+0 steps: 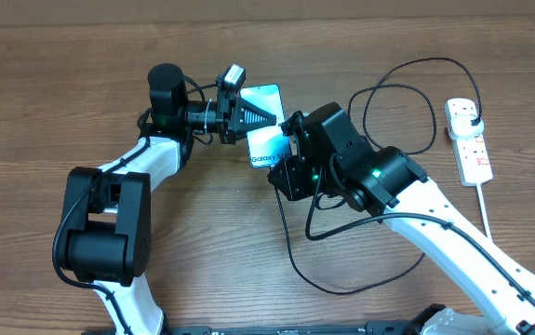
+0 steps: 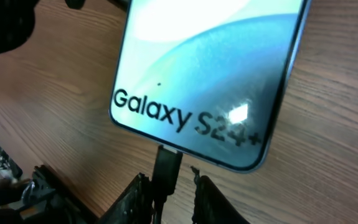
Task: Plug charger to phone and switch on socket
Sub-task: 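Push the USB-C plug up into the phone's bottom port with right gripper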
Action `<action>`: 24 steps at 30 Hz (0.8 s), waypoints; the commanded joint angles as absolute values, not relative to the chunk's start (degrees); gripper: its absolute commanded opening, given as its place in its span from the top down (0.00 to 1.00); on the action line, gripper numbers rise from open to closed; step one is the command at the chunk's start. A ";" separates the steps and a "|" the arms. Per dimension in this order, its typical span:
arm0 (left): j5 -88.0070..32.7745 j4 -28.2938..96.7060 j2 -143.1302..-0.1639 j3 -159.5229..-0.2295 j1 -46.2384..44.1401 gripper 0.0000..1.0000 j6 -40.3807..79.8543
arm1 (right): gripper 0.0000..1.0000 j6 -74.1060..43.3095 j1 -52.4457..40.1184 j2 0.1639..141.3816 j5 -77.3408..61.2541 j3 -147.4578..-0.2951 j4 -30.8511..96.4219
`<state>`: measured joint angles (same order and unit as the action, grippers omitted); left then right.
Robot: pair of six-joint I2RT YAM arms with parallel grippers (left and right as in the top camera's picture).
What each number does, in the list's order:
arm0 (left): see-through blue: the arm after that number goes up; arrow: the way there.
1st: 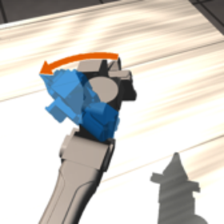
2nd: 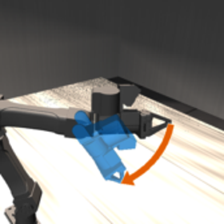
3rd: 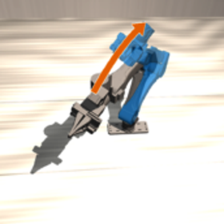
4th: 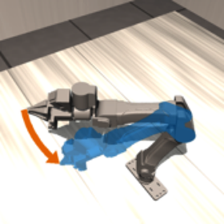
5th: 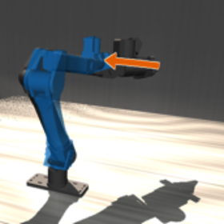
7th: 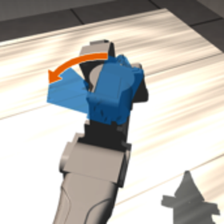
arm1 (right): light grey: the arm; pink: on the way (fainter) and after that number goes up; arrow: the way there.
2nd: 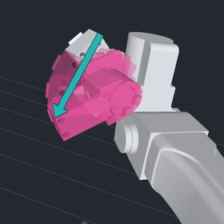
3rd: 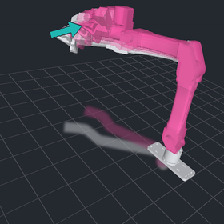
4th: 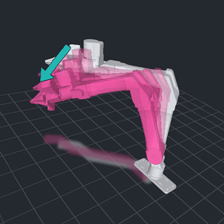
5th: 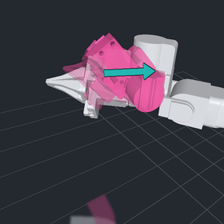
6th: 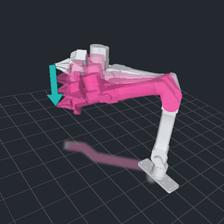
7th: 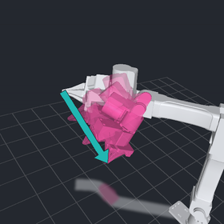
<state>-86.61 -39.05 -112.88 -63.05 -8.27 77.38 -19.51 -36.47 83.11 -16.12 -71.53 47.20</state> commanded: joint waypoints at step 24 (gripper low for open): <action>-86.54 -39.46 -112.44 -63.77 -8.75 0.96 69.21 | 0.59 -32.08 -49.39 84.42 15.14 -74.08 51.40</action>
